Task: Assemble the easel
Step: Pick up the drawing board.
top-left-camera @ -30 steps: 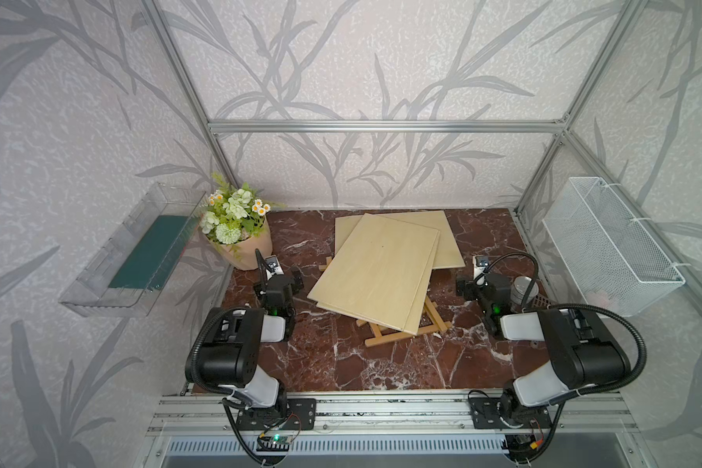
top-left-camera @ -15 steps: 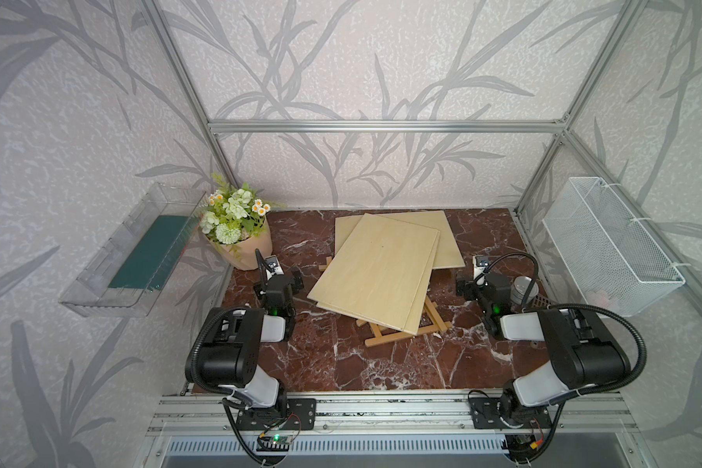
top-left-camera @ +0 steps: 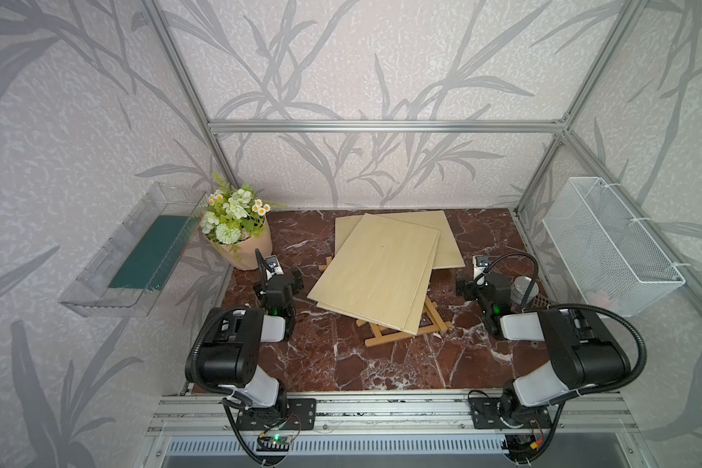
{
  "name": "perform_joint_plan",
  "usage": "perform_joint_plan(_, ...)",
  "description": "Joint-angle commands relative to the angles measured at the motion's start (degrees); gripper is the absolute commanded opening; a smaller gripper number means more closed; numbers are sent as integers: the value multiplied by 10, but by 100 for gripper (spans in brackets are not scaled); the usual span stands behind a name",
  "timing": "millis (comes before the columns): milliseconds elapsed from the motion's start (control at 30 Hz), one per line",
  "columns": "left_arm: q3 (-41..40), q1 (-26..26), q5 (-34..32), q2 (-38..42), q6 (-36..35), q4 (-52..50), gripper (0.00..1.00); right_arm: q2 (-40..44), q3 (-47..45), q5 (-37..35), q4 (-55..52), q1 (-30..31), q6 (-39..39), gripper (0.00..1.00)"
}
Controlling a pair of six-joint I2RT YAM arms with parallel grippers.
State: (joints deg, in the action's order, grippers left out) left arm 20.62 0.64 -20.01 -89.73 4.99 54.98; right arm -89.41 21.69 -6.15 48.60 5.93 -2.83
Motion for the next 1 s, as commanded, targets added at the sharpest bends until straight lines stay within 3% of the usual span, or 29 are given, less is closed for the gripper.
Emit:
perform_joint_plan(0, 1, 0, -10, -3, -7, 16, 99, 10, 9, -2, 11, -3, 5, 99)
perform_joint_plan(133, 3, 5, -15, -4, -9, 13, 99, 9, 15, 14, 21, -2, -2, 99)
perform_joint_plan(167, 3, 6, -16, -4, -9, 12, 99, 23, 33, 15, -20, -2, -4, 99)
perform_joint_plan(233, 11, 15, -29, 3, -12, -10, 99, 83, 121, 14, -241, -1, 10, 99)
perform_joint_plan(300, 10, 21, -39, 1, -20, 3, 99, 111, 210, 9, -408, 0, 50, 77)
perform_joint_plan(333, 4, 27, -53, -2, -25, 15, 99, 120, 234, 17, -451, 1, 71, 72)
perform_joint_plan(633, -6, 38, -62, 1, -38, 39, 99, 202, 252, 4, -559, 74, 197, 74)
perform_joint_plan(700, 6, 38, -55, 20, -44, 3, 99, 204, 263, 3, -586, 95, 202, 75)
perform_joint_plan(733, 49, 50, -87, 47, -50, -96, 99, 203, 273, 11, -601, 102, 203, 75)
perform_joint_plan(800, 165, 50, -57, 99, -43, -332, 99, 198, 294, 19, -632, 109, 225, 75)
perform_joint_plan(867, 214, 49, -40, 102, -90, -327, 99, 191, 308, 44, -646, 114, 242, 75)
perform_joint_plan(967, 242, 85, -83, 116, -134, -315, 99, 179, 325, 53, -666, 118, 284, 75)
